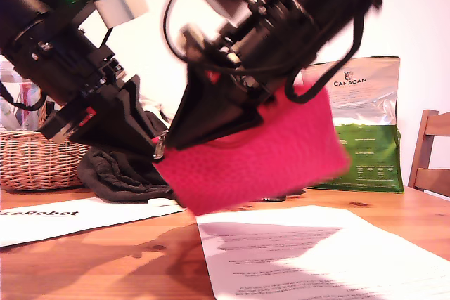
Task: Close the zipper in the zip bag in front of you
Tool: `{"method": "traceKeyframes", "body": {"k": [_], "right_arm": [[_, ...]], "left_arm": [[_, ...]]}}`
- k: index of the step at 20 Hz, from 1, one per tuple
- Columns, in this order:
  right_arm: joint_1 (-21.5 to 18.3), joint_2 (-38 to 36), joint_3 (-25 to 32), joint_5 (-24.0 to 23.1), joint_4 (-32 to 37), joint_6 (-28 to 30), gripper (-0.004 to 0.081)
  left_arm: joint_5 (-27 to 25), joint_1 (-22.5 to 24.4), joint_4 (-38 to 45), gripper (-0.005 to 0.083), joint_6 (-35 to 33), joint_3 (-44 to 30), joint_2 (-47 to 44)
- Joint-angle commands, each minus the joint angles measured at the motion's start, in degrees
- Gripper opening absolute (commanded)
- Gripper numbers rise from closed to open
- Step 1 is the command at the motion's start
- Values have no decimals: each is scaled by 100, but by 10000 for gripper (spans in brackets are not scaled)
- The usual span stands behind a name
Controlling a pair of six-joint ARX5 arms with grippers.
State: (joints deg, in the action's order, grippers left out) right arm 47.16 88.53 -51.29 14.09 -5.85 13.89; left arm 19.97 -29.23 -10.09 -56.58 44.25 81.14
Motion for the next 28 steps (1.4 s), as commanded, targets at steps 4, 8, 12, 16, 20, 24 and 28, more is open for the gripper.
{"method": "traceKeyframes", "body": {"k": [4, 8, 12, 16, 20, 24, 28], "right_arm": [[765, -96, -50, -1307, -190, 1556, 105], [826, -96, -50, -1473, -334, 1613, 147], [756, -345, -59, -1480, -387, 1615, 213], [695, -1174, -59, -649, -850, 1355, 212], [516, -1928, -59, -179, -1359, 1099, 212], [258, -2138, -59, -61, -1862, 992, 212], [271, -2131, -59, -114, -2015, 1196, 211]], "left_arm": [[-31, 74, -63, -21, 214, -83, 85], [-28, 74, -63, -21, 262, -81, 85], [-33, 74, -131, -21, 262, -83, 85], [-33, 74, -155, -21, 262, -81, 85], [-33, 74, -153, -21, 262, -79, 85], [-28, 101, -170, -21, 264, -72, 85], [-28, 98, -232, -21, 291, -61, 85]]}}
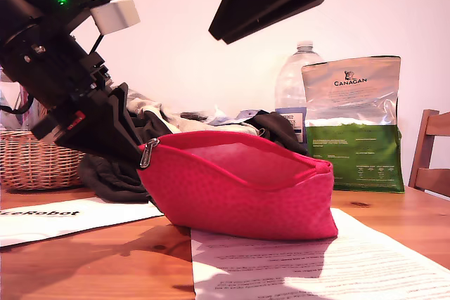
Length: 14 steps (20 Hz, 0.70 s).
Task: Close the zipper in the zip bag in front of you
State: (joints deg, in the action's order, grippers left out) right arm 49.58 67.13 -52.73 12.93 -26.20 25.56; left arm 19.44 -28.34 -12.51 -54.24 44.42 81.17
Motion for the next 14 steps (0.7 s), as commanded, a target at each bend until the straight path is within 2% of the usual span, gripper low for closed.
{"method": "traceKeyframes", "body": {"k": [1, 3, 9, 11, 14], "right_arm": [[28, 22, 85, 4, 17, -24, 211], [26, 92, 85, 55, 20, -601, 212], [13, 813, 85, 780, 221, -4461, 211], [28, 1012, 87, 817, 415, -5141, 211], [42, 1252, 87, 826, 706, -5539, 211]], "left_arm": [[26, 9, 2, -21, 186, -68, 83], [77, 9, -15, -21, 420, -26, 83], [234, 9, -205, -21, 1368, -4, 83], [278, 9, -306, -21, 1797, -4, 83], [476, 9, -339, -21, 2334, -2, 83]]}}
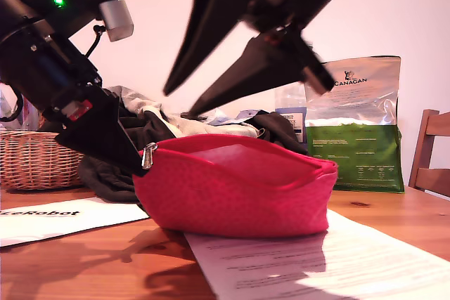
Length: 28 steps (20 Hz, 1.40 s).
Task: Close the zipper in the zip bag in front of you
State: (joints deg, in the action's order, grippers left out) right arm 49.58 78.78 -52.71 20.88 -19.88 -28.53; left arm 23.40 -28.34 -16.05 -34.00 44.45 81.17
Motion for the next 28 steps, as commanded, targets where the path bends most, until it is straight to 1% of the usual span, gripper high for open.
{"method": "traceKeyframes", "body": {"k": [1, 5, 7, 9, 12, 13, 14, 15, 16, 17, 20, 24, 26, 28], "right_arm": [[39, 160, 87, 31, 72, -133, 211], [52, 404, 107, -7, 81, -101, 211], [50, 468, 107, -59, 103, -11, 211], [-35, 496, 107, -68, 243, -24, 211], [-188, 496, 107, -103, 612, -61, 211], [-212, 496, 107, -219, 730, -48, 211], [-234, 496, 107, -334, 761, 57, 211], [-251, 507, 107, -354, 734, 175, 210], [-249, 520, 109, -387, 699, 321, 197], [-249, 551, 109, -463, 708, 391, 152], [-249, 726, 109, -494, 887, 592, -18], [-245, 1032, 109, -498, 1119, 649, -11], [-247, 1064, 109, -498, 1246, 695, -11], [-247, 1064, 109, -492, 1475, 678, -11]], "left_arm": [[149, 11, 15, -21, 490, 2, 83], [380, 22, -133, -21, 1211, 177, 83], [621, 79, -304, -21, 1421, 306, 83], [841, 125, -415, -21, 1598, 404, 83], [1075, 157, -413, -21, 1650, 422, 83], [1126, 160, -413, -21, 1650, 422, 83], [1137, 160, -413, -21, 1648, 422, 83], [1137, 160, -415, -21, 1650, 422, 83], [1152, 160, -413, -21, 1650, 422, 83], [1182, 162, -404, -21, 1648, 424, 83], [1222, 162, -361, -21, 1648, 426, 83], [1217, 162, -365, -21, 1646, 433, 83], [1231, 232, -363, -21, 1646, 433, 83], [1355, 282, -369, -21, 1646, 433, 83]]}}
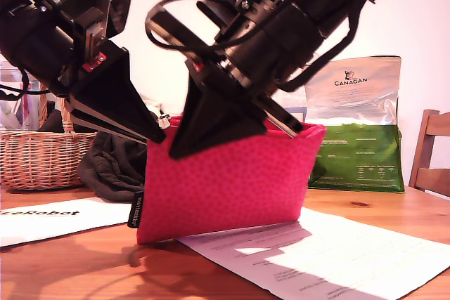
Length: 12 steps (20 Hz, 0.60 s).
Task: Close the zipper in the zip bag in front of you
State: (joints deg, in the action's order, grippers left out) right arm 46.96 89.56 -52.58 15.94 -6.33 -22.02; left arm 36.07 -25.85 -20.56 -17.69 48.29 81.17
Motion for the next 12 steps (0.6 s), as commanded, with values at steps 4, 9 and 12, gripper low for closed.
{"method": "traceKeyframes", "body": {"k": [4, 9, 12], "right_arm": [[15, -15, 94, 208, 605, -76, -11], [11, -15, 85, 221, 1045, -254, -11], [9, -15, 70, 212, 1287, -267, -11]], "left_arm": [[122, 59, 83, -21, -33, 48, 83], [120, 59, 22, -21, -79, 48, 83], [118, 59, -120, -21, -284, 48, 83]]}}
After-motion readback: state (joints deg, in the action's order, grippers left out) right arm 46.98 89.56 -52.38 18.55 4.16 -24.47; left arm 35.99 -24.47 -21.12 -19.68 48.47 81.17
